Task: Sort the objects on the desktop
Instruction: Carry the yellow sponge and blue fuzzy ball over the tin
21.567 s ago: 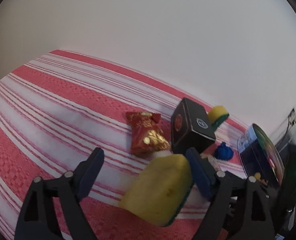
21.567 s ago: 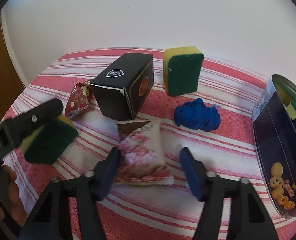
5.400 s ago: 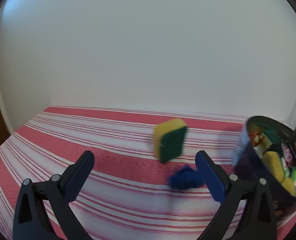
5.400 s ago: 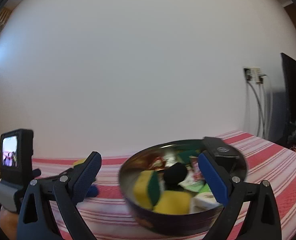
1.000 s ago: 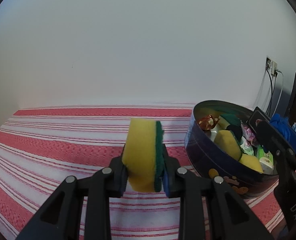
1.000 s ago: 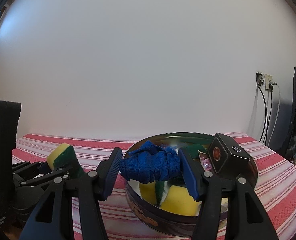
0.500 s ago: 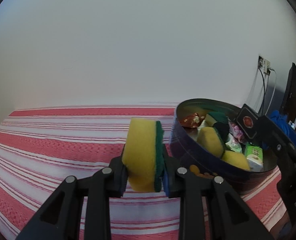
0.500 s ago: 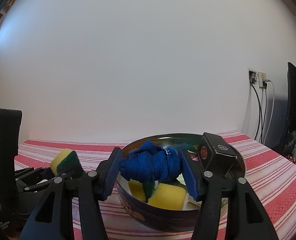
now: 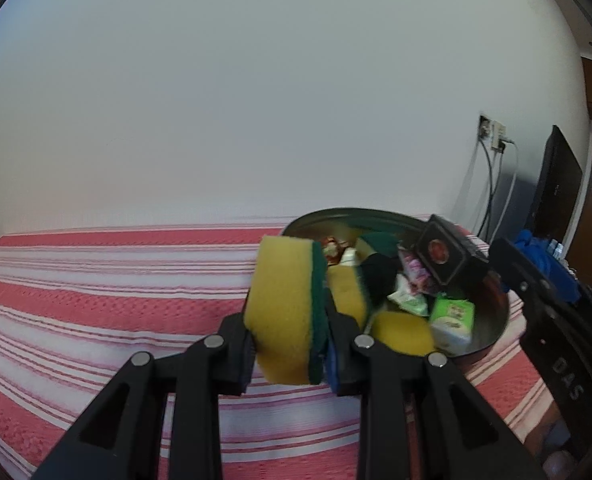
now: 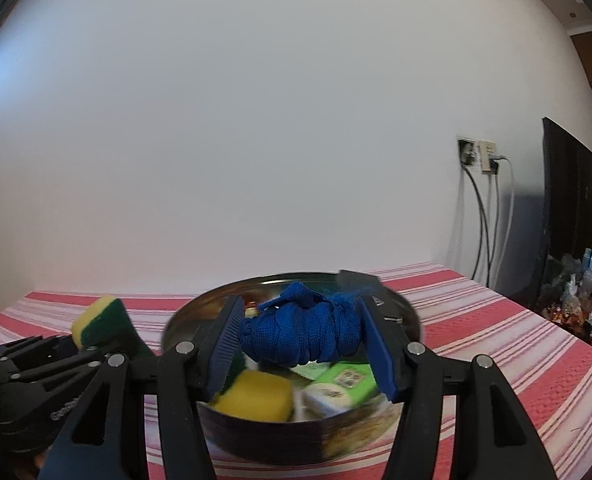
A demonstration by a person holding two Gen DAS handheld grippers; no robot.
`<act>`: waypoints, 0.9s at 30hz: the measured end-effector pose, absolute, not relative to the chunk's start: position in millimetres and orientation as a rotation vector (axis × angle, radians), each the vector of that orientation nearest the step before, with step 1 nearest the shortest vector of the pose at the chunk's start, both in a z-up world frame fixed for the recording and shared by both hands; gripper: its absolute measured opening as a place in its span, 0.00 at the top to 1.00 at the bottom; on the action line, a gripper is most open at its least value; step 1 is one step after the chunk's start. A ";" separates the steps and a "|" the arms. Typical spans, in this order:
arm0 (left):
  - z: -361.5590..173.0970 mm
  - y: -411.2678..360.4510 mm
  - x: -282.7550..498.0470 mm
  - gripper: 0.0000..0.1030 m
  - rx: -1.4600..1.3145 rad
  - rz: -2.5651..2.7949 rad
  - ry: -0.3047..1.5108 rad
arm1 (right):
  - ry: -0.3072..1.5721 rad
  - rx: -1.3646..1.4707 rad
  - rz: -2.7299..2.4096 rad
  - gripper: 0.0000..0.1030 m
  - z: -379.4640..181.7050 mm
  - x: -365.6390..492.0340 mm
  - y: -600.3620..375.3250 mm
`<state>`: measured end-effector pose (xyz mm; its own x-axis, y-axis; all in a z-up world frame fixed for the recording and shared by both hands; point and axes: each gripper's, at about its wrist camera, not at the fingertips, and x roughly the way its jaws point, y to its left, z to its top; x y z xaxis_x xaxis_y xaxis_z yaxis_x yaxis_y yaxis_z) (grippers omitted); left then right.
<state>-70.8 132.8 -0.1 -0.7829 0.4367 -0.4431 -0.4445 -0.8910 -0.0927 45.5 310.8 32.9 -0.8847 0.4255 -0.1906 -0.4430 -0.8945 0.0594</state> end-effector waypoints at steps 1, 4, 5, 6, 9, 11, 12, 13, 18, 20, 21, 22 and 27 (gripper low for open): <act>1.5 135.9 -69.5 0.75 -0.632 2.593 0.027 | 0.132 -0.236 2.665 0.41 34.0 46.4 315.0; 9.0 144.3 -66.4 0.75 -0.611 2.575 0.028 | 0.117 -0.227 2.642 0.41 38.2 49.0 326.9; 11.3 147.3 -65.3 0.75 -0.603 2.578 0.036 | 0.118 -0.226 2.636 0.41 39.9 49.6 331.7; 13.5 150.9 -64.4 0.75 -0.596 2.579 0.043 | 0.121 -0.224 2.628 0.41 41.6 50.4 337.3; 17.9 160.0 -65.4 0.75 -0.584 2.564 0.040 | 0.128 -0.222 2.611 0.41 43.8 50.5 349.3; 20.3 166.2 -67.1 0.75 -0.576 2.558 0.042 | 0.126 -0.229 2.602 0.41 45.7 48.2 356.5; 21.3 170.5 -69.1 0.75 -0.577 2.549 0.038 | 0.124 -0.229 2.598 0.41 46.3 47.2 359.6; 22.6 173.0 -69.9 0.75 -0.578 2.541 0.032 | 0.124 -0.229 2.595 0.41 46.7 46.5 362.2; 29.4 195.3 -76.7 0.75 -0.575 2.498 0.019 | 0.118 -0.237 2.592 0.41 51.2 40.5 372.5; 31.5 204.3 -81.3 0.75 -0.576 2.494 0.023 | 0.118 -0.241 2.593 0.41 55.8 35.5 379.1; 32.1 209.6 -85.0 0.75 -0.587 2.490 0.024 | 0.120 -0.248 2.597 0.41 58.0 32.5 382.1; 32.3 214.5 -89.3 0.75 -0.601 2.483 0.015 | 0.122 -0.256 2.601 0.41 61.3 28.3 387.2; 29.6 232.7 -107.4 0.75 -0.653 2.487 -0.010 | 0.116 -0.303 2.606 0.41 70.8 7.0 401.9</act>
